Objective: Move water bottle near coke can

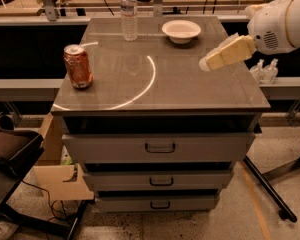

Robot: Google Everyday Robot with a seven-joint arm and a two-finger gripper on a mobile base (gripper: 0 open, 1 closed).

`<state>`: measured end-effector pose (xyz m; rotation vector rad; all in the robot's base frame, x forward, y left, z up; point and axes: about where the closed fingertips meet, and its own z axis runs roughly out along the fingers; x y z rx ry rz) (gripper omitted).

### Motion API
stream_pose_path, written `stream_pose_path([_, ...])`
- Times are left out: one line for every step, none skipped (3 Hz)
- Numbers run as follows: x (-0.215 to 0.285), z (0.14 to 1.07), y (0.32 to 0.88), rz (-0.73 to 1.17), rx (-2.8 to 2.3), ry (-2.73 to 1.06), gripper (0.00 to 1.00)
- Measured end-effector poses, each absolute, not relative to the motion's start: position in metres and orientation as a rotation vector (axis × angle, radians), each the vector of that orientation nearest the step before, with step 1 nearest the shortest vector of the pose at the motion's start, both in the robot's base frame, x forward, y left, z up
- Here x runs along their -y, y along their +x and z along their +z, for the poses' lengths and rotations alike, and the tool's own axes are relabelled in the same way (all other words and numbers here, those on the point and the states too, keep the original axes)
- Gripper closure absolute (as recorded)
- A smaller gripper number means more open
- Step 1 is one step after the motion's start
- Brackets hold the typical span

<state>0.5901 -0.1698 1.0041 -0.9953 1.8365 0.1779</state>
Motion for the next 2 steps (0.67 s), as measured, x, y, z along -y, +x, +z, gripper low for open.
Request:
stream_pose_path([0.166,1.004,0.607,0.169,-1.786,-0.953,0.00])
stream_pose_path([0.146,0.994,0.649,0.200,-1.666,-0.875,0.00])
